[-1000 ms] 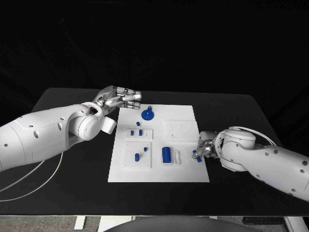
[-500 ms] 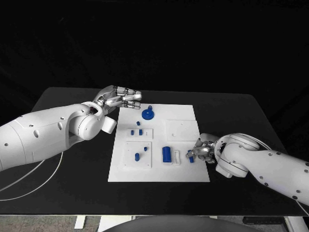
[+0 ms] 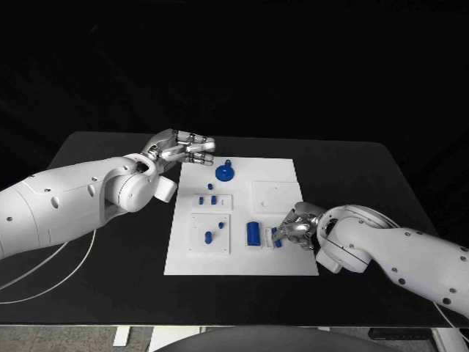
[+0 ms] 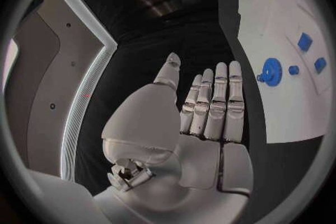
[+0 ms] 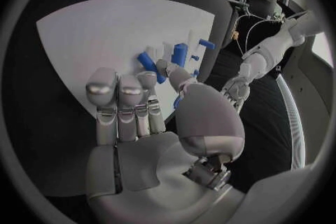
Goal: Assemble the parts on the task board
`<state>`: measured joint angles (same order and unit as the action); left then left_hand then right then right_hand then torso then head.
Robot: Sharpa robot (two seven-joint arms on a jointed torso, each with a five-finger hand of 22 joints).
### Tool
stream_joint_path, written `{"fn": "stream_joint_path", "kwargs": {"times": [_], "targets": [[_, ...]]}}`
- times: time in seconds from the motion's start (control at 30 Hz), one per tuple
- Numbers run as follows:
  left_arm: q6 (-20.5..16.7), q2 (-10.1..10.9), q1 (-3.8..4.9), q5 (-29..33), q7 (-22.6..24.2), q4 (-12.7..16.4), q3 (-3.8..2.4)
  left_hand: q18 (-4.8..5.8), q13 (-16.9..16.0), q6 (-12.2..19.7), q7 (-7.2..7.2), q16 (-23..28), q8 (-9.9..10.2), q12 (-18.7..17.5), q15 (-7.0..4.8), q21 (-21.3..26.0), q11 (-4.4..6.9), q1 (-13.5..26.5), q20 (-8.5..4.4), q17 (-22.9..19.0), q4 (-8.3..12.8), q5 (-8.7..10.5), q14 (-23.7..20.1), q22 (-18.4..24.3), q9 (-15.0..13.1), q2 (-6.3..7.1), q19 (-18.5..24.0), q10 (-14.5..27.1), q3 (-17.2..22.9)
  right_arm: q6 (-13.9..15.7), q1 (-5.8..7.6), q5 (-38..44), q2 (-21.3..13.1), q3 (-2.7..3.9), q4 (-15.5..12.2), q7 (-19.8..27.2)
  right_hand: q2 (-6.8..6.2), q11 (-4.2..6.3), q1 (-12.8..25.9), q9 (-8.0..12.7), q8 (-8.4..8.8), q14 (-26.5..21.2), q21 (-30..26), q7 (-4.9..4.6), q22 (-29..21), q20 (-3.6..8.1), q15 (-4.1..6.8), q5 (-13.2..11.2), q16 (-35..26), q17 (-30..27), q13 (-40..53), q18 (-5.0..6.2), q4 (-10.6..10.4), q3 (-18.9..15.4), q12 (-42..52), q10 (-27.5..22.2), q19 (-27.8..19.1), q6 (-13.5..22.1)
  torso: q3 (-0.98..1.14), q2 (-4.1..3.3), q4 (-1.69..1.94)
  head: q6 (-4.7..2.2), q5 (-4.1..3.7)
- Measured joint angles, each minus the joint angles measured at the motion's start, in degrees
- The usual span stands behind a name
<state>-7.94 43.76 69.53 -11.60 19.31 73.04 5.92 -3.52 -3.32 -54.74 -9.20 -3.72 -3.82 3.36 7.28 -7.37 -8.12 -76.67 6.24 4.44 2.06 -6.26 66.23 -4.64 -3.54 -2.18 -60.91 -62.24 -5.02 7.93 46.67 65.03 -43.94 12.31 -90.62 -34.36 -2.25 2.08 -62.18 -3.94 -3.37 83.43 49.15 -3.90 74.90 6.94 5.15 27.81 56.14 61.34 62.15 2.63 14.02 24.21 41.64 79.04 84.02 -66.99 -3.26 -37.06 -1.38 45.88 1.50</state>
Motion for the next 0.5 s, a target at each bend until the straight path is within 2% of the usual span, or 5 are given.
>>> {"fn": "stream_joint_path", "kwargs": {"times": [0.1, 0.5], "targets": [[0.04, 0.00, 0.00, -0.03, -0.03, 0.00, 0.00, 0.00, 0.00, 0.00, 0.00, 0.00, 0.00, 0.00, 0.00, 0.00, 0.00, 0.00, 0.00, 0.00, 0.00, 0.00, 0.00, 0.00, 0.00, 0.00, 0.00, 0.00, 0.00, 0.41, -0.07, -0.38, 0.16, -0.01, 0.05, 0.07, 0.00, 0.01, 0.00, -0.01, -0.07, 0.00, -0.33, 0.29, 0.00, 0.00, 0.00, 0.01, -0.25, -0.18, -0.15, 0.00, 0.00, 0.00, -0.39, -0.01, 0.00, -0.28, -0.02, 0.00, 0.04, -0.01, 0.08], [0.29, 0.00, 0.00, -0.18, -0.23, 0.05, 0.00, 0.00, 0.00, 0.00, 0.00, 0.00, 0.00, 0.00, 0.00, 0.00, 0.00, 0.00, 0.00, -0.01, 0.00, 0.00, 0.00, 0.00, 0.00, 0.00, 0.00, 0.00, 0.00, -0.22, 0.04, -1.10, 0.82, 0.18, 0.90, -0.02, -0.11, 0.29, 0.11, -0.28, -0.51, -0.20, -0.99, 0.35, 0.00, 0.00, 0.19, -0.58, -0.62, -0.40, -0.49, -0.01, -0.38, -0.52, -0.71, -0.29, 0.00, -0.77, -0.08, 0.02, -0.01, -0.05, 0.38]]}}
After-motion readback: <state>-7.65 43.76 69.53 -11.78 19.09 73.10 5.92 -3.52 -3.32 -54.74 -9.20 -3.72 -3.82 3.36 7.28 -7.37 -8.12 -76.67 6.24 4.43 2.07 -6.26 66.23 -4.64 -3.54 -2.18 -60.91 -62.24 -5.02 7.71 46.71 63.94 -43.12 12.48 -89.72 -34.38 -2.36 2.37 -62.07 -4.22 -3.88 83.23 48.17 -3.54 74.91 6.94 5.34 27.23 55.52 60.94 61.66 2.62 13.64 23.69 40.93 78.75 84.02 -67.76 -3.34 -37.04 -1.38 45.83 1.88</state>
